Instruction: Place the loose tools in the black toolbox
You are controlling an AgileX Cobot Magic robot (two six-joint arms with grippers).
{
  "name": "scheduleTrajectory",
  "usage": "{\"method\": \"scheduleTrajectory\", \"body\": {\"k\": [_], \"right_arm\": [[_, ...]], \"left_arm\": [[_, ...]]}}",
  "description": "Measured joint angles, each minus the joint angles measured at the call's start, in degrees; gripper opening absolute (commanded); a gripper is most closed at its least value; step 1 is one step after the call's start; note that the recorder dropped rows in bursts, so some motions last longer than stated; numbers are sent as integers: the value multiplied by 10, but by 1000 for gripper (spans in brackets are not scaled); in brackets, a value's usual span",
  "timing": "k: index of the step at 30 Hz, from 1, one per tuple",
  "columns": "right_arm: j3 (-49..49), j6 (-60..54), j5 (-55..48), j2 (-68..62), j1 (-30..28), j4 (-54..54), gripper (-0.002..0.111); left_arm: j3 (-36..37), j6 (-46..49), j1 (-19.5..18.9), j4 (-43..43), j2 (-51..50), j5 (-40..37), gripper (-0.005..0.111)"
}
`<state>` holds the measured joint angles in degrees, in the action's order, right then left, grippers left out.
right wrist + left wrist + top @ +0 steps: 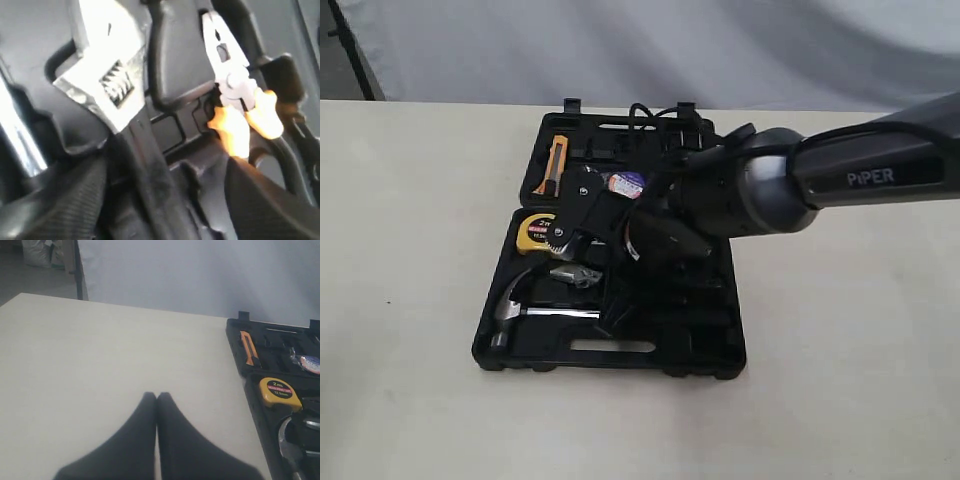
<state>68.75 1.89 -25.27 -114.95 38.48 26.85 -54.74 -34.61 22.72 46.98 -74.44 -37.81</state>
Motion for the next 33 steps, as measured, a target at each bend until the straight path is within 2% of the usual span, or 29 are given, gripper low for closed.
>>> {"method": "scheduleTrajectory", "body": {"k": [1,3,4,5,6,10,18,27,33], "right_arm": [[0,10,0,6,0,-5,64],[2,32,-7,27,0,-19,49],[6,37,-16,34,0,-29,30],[20,42,-40,46,0,-56,18],[31,43,-53,50,0,-75,0],[90,56,-96,48,-5,-159,0],[98,63,-102,-35,-58,-263,0],[104,64,-51,-63,-64,-279,0],[100,48,-84,-13,-64,-282,0]], "left_arm": [[0,0,0,0,0,0,1],[0,0,0,0,0,0,1],[0,0,0,0,0,0,1],[0,0,0,0,0,0,1],[0,0,0,0,0,0,1],[0,0,0,0,0,0,1],[0,0,0,0,0,0,1],[0,0,0,0,0,0,1],[0,0,0,0,0,0,1]]}}
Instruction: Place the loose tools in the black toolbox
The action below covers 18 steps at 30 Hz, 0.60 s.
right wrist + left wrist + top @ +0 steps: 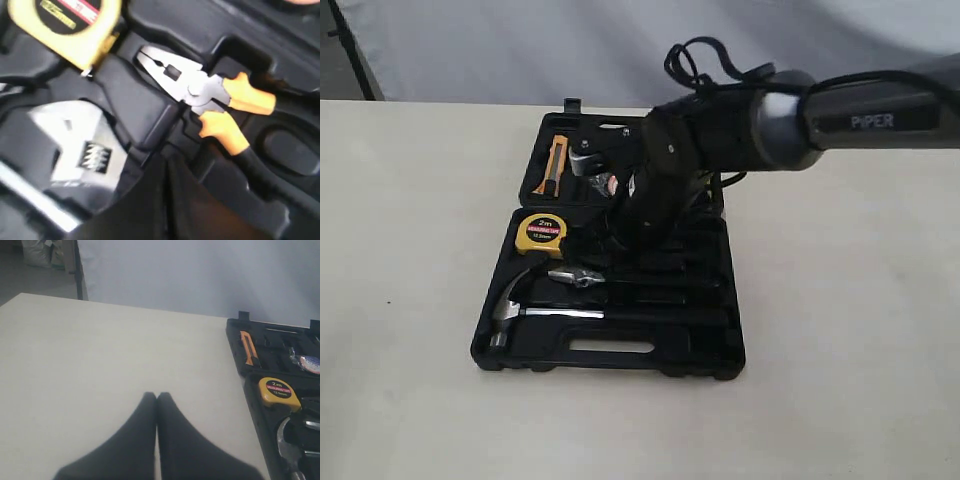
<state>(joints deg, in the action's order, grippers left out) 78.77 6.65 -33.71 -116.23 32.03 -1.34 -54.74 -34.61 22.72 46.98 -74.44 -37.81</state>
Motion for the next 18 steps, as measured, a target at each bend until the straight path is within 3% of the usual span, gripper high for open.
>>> {"method": "scheduleTrajectory", "body": {"k": [9,18], "right_arm": [[0,-35,-51,13,14,-7,0],[0,-77,-24,-11,17,-71,0]], "left_arm": [[0,0,0,0,0,0,1],[0,0,0,0,0,0,1]]}}
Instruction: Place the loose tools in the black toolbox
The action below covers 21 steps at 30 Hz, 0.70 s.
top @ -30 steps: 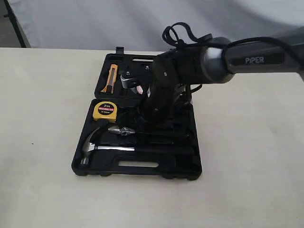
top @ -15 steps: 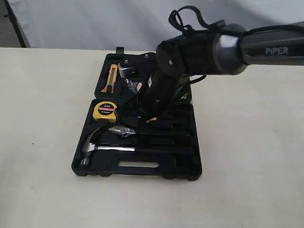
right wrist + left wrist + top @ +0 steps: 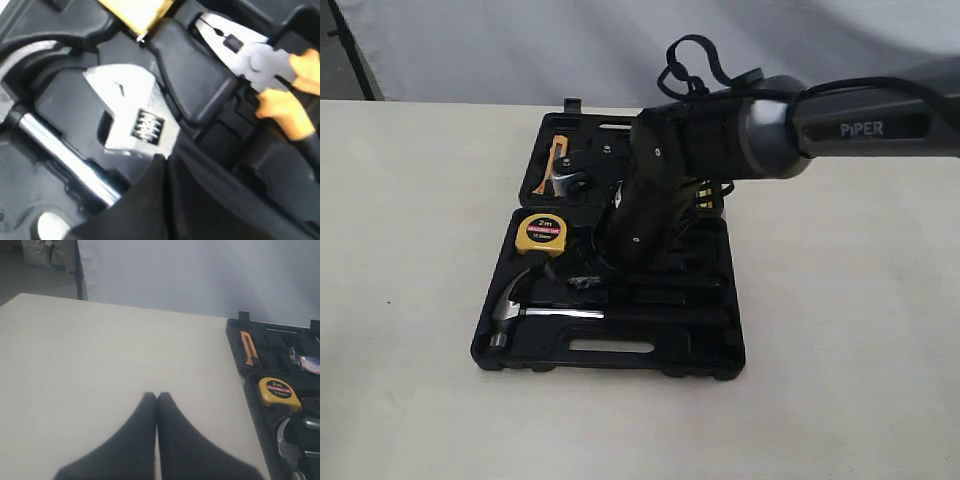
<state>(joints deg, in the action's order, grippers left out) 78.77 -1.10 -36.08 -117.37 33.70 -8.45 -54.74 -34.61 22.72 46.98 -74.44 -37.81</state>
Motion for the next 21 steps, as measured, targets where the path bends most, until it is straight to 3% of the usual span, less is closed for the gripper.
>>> {"method": "scheduleTrajectory", "body": {"k": [21], "right_arm": [[0,-25,51,-13,0,-39,0]], "left_arm": [[0,0,0,0,0,0,1]]}}
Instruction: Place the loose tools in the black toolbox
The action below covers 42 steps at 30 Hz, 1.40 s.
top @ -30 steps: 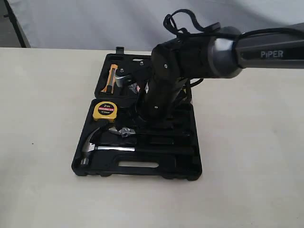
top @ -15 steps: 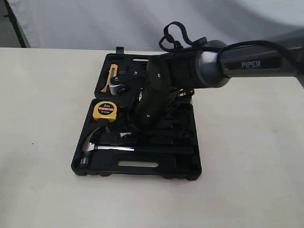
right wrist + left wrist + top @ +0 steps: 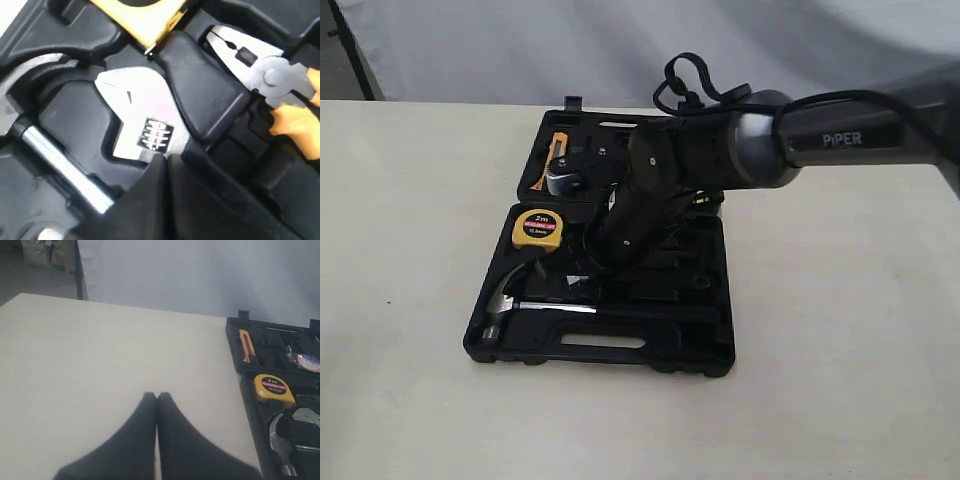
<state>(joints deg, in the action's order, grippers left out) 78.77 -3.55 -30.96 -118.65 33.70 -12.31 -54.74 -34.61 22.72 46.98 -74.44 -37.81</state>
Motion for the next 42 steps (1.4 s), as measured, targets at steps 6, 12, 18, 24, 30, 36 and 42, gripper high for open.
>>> {"method": "scheduleTrajectory", "body": {"k": [6,12,18,24,30,36,42], "right_arm": [[-4,-3,-47,64,-2,8,0],[-86,41,-70,157,-74,11,0],[-260,55,-56,323,-158,17,0],[-397,127,-33,552,-177,83,0],[-497,188,-17,776,-177,182,0],[-600,205,-16,966,-179,246,0],[-630,207,-10,1107,-179,252,0]], "left_arm": [[0,0,0,0,0,0,1],[0,0,0,0,0,0,1],[0,0,0,0,0,0,1],[0,0,0,0,0,0,1],[0,0,0,0,0,0,1],[0,0,0,0,0,0,1],[0,0,0,0,0,0,1]]}}
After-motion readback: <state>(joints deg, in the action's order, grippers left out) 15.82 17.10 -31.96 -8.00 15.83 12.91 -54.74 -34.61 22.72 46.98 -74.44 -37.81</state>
